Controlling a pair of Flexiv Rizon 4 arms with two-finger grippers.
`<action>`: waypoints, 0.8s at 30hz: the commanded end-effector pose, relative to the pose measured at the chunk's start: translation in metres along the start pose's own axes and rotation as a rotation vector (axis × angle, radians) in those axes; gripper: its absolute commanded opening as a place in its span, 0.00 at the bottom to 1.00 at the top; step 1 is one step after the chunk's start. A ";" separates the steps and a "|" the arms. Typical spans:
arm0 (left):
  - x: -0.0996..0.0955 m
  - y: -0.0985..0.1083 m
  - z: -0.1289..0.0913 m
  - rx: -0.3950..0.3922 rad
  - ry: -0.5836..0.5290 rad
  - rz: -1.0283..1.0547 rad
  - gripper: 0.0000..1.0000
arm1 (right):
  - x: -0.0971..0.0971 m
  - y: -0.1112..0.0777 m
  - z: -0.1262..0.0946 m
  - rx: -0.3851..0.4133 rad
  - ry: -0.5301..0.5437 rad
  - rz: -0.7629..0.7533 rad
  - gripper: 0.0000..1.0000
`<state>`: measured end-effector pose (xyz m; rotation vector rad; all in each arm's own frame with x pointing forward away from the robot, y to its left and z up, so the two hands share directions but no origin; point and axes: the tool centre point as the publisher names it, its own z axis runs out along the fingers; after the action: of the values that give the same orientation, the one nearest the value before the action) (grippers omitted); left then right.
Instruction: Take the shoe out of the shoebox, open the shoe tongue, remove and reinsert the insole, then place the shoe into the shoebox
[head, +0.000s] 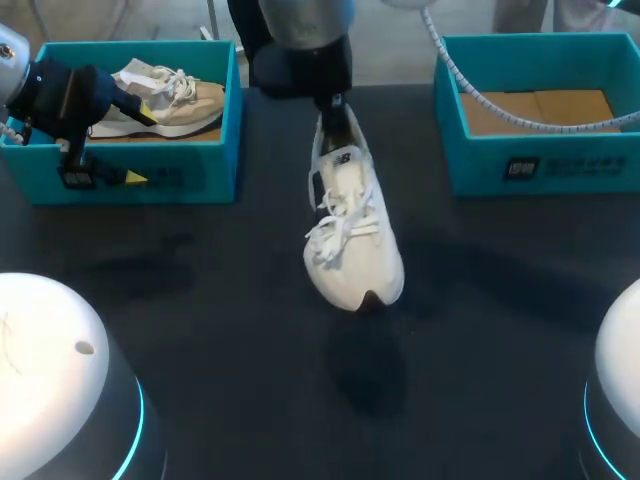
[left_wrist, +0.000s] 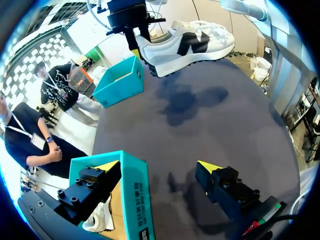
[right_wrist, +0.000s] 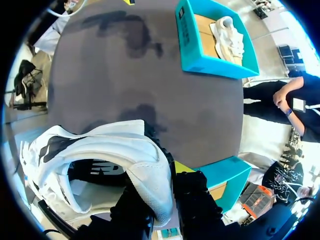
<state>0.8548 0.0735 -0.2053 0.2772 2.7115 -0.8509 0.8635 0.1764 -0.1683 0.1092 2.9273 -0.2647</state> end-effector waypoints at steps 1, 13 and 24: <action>0.001 0.000 -0.001 -0.003 0.001 0.000 1.00 | -0.011 -0.033 0.005 -0.034 -0.007 -0.017 0.00; 0.001 0.000 -0.001 -0.003 0.001 0.000 1.00 | -0.056 -0.125 0.033 -0.031 -0.030 -0.041 0.00; 0.001 0.000 -0.001 -0.003 0.001 0.000 1.00 | -0.102 -0.205 0.045 0.002 -0.043 0.004 0.00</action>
<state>0.8548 0.0735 -0.2053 0.2771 2.7115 -0.8509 0.9492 -0.0112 -0.1624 0.1254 2.8661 -0.3947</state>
